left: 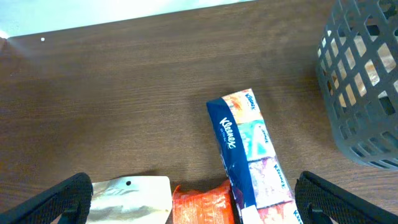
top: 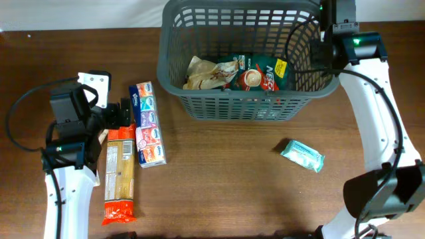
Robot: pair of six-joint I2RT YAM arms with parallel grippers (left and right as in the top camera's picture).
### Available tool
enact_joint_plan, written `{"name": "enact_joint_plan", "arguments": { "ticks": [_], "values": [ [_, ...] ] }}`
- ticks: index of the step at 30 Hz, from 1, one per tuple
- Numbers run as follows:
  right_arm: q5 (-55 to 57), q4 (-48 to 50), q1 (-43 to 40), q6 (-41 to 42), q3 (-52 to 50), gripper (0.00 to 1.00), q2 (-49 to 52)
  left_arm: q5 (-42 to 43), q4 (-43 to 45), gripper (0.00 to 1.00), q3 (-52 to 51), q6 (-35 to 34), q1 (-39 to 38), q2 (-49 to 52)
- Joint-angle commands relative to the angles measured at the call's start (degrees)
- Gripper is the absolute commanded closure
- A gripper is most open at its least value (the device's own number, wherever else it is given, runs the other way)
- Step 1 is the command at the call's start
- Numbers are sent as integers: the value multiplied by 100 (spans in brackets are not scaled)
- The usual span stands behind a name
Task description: Pack container
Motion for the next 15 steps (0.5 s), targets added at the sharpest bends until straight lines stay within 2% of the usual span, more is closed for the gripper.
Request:
{"name": "enact_joint_plan", "arguments": {
  "ticks": [1, 6, 7, 9, 10, 12, 13, 15],
  "values": [
    [498, 70, 39, -1003, -214, 92, 448, -2, 0, 1, 116, 92, 20, 13],
    [579, 149, 46, -1075, -212, 92, 446, -2, 0, 1, 116, 92, 20, 13],
    [579, 142, 52, -1047, -212, 87, 439, -2, 0, 1, 116, 92, 20, 13],
    [577, 98, 83, -979, -210, 63, 411, -2, 0, 1, 116, 92, 20, 13],
    [579, 79, 111, -901, -201, 57, 374, -2, 0, 1, 116, 92, 20, 13],
    [555, 63, 160, -844, -186, 35, 229, -2, 0, 1, 116, 92, 20, 13],
    [562, 59, 192, -752, -160, 27, 136, -2, 0, 1, 116, 92, 20, 13],
    [549, 37, 232, -660, -72, 22, -81, -2, 0, 1, 116, 92, 20, 13]
  ]
}}
